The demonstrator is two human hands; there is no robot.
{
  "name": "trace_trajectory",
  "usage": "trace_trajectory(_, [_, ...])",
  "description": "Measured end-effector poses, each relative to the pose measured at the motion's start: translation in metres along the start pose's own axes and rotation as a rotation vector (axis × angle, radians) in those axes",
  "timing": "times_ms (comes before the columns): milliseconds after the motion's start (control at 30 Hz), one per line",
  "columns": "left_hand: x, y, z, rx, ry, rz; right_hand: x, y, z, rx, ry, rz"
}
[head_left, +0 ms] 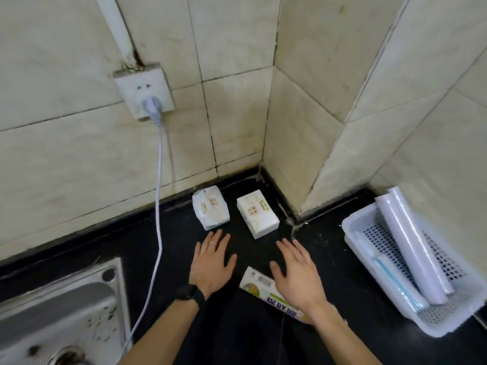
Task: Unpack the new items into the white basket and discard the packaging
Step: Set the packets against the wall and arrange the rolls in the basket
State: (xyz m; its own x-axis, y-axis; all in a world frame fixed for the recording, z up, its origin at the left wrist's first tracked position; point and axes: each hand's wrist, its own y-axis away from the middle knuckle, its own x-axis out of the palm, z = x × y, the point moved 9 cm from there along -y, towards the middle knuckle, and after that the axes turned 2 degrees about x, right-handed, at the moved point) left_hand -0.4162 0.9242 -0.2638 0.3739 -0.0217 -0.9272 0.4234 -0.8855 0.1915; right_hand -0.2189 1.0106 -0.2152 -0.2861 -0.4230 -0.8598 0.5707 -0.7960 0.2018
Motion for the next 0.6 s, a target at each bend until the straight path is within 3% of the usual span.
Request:
trace_trajectory(433, [0.028, -0.112, 0.065, -0.029, -0.075, 0.048, 0.071, -0.125, 0.001, 0.136, 0.246, 0.202])
trace_trajectory(600, [0.039, -0.115, 0.074, -0.035, -0.058, 0.032, 0.078, -0.131, -0.007, 0.188, 0.185, 0.146])
